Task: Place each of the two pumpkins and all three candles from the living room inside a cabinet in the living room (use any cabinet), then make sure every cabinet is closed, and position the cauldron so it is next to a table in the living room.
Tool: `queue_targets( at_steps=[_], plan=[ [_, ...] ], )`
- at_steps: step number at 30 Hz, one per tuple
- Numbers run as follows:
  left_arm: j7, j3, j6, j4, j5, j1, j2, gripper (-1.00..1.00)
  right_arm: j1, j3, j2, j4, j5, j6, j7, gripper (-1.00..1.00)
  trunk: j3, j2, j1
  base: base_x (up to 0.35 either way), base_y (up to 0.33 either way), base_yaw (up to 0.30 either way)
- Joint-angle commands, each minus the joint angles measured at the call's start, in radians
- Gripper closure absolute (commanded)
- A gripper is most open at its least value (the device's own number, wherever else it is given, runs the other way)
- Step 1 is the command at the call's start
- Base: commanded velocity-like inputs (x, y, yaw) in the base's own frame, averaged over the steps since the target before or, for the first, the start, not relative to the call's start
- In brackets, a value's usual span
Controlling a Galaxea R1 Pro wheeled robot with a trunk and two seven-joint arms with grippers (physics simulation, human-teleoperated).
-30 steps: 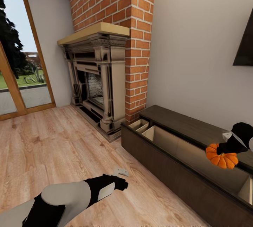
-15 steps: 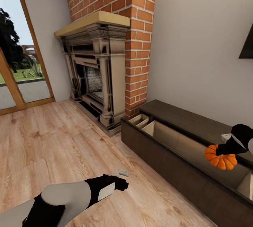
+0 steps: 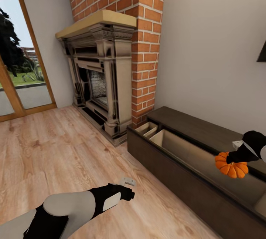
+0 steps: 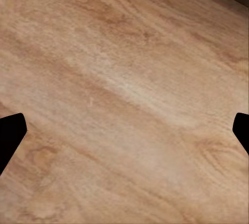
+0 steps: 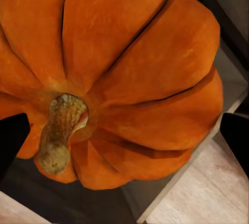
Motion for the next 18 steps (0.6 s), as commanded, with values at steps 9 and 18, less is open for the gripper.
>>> queue_targets(
  at_steps=[9, 18],
  plan=[
    [0.006, -0.004, -0.001, -0.003, 0.004, -0.002, 0.001, -1.00, -0.001, -0.004, -0.001, 0.001, 0.011, -0.002, 0.005, 1.00, -0.009, -0.001, 0.001, 0.047, 0.000, 0.000],
    [0.000, -0.004, 0.001, -0.004, 0.004, -0.002, 0.000, -1.00, 0.016, -0.004, -0.002, 0.001, 0.008, -0.015, -0.036, 1.00, -0.044, -0.003, 0.005, 0.001, 0.000, 0.000]
  ],
)
